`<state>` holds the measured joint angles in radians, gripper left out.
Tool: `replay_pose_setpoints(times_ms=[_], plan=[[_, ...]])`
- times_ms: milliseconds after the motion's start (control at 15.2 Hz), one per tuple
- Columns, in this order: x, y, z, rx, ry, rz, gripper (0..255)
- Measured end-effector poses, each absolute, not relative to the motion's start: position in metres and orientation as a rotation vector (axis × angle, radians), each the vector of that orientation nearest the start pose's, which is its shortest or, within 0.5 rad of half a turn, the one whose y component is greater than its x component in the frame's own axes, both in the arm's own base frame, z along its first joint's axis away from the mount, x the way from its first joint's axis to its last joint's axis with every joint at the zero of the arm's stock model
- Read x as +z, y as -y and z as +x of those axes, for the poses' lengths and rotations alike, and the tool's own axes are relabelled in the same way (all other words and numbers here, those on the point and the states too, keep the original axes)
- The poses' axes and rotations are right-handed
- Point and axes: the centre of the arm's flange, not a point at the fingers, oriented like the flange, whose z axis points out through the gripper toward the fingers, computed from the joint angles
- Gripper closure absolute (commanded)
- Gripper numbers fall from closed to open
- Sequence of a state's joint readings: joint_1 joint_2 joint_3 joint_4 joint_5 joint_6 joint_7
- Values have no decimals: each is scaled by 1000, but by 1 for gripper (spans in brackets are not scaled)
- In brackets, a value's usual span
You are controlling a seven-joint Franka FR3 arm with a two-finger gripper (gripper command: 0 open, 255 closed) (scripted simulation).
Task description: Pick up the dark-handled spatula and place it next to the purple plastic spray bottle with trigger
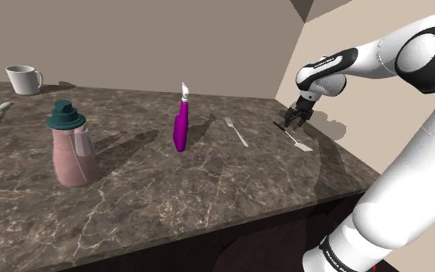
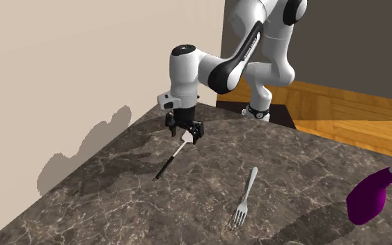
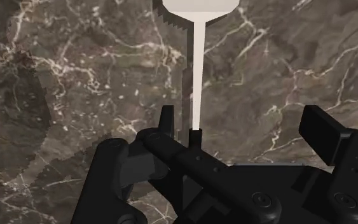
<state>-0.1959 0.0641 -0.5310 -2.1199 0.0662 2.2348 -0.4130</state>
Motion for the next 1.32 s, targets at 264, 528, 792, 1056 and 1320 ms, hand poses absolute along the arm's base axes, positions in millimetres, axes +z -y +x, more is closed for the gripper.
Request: replay_pose_setpoints(times_ms=[264,528,792,1056,1320], plan=[[373,393,423,-102,-580,-3098,0],[351,395,425,-102,-583,-3097,0],[339,395,425,-103,-582,-3097,0],[339,395,425,-103,-582,-3097,0],[339,395,425,-103,-582,-3097,255]])
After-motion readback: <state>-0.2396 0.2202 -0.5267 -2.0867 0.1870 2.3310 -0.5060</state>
